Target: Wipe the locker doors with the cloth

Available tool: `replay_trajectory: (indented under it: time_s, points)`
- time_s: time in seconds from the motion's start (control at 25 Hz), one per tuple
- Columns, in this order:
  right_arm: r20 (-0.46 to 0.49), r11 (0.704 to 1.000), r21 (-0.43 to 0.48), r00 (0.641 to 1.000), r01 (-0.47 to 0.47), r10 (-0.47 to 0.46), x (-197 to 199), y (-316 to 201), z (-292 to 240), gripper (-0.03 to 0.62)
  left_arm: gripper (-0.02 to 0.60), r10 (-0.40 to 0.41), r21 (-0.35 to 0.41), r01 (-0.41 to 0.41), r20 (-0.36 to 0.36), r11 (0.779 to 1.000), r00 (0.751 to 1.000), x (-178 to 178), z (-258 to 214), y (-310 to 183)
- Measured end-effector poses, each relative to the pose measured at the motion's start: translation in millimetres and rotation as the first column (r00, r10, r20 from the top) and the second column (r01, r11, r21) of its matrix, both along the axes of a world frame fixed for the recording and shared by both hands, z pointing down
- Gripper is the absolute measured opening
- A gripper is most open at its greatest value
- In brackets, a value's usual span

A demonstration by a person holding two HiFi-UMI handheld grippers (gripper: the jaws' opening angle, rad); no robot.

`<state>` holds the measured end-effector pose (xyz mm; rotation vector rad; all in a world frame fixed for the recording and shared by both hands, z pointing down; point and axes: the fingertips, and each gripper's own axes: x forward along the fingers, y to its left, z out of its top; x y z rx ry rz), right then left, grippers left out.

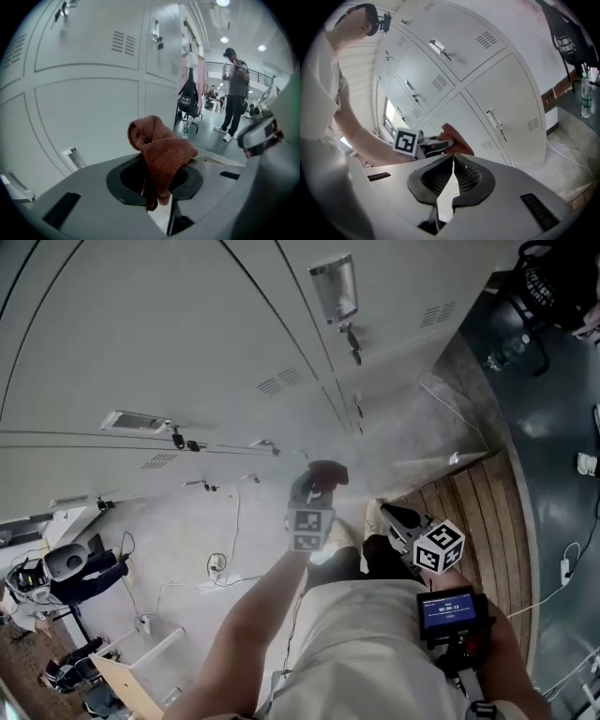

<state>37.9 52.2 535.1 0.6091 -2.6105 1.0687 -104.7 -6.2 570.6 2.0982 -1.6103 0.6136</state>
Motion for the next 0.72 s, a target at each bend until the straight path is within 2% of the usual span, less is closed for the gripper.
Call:
replay_trajectory:
  time_s: [0.16, 0.36, 0.72]
  points:
    - [0.033, 0.994, 0.095, 0.998, 0.044, -0.047, -20, -17, -42, 0.020, 0.075, -0.068, 0.060, 0.070, -0.025, 0.996, 0.997, -22, -55, 39]
    - [0.080, 0.983, 0.173, 0.994, 0.058, -0.073, -41, -32, -86, 0.020, 0.075, -0.181, 0.107, 0.185, -0.040, 0.977, 0.983, -63, -92, 77]
    - [0.097, 0.942, 0.321, 0.986, 0.099, -0.136, -73, -37, -144, 0.020, 0.075, -0.247, 0.203, 0.265, -0.110, 0.943, 0.963, -97, -151, 114]
